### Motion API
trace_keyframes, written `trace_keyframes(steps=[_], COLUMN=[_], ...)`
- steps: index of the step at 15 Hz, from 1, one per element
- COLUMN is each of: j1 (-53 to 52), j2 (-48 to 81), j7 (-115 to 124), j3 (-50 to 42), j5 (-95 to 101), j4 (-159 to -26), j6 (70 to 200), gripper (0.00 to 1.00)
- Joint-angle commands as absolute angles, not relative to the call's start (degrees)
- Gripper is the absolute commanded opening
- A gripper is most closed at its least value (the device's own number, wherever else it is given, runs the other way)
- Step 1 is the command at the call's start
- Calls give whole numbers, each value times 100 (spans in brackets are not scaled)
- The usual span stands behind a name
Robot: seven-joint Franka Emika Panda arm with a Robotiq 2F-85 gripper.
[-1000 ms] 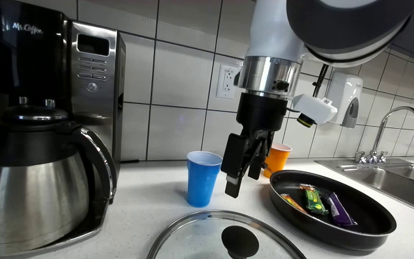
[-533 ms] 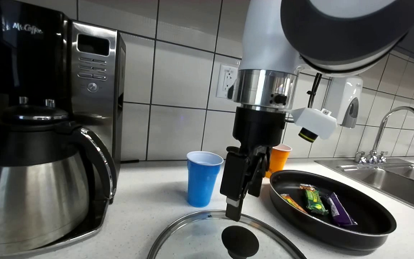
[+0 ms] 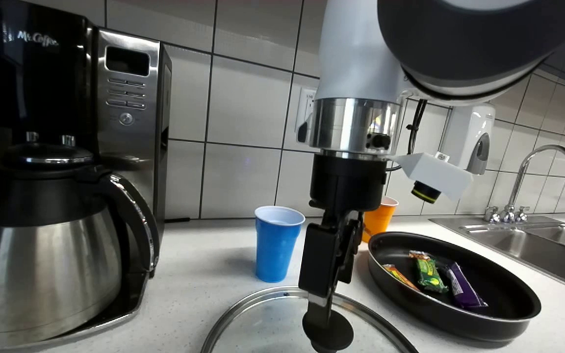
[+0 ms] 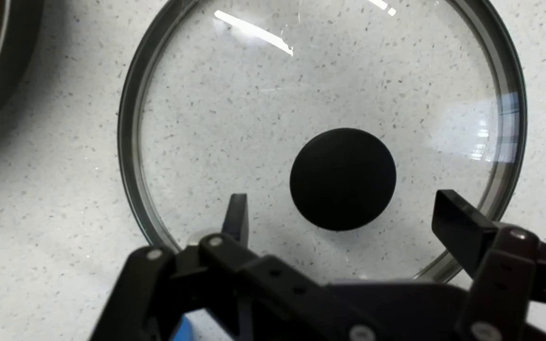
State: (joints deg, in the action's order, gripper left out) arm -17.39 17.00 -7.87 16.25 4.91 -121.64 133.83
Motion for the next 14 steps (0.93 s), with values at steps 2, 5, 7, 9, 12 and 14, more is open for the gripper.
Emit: trace_keyframes(steps=[2,5,7,9,12,14], j1=[-1766,-1799,-1807,-1797,-1775,-1768], j2=[1927,2052,2097,2115,2073,2034], j7=[-890,-818,-790,-754,-777,-826], j3=[1637,1604,1581,1571,1597,1640], j5=[579,676,771,806,732,680], j4=[-12085,-12082,-12106,-12116,-12159,-12193], j6=[13296,13370,13493,13632,13801,13865], gripper=[100,100,100,100,100,100])
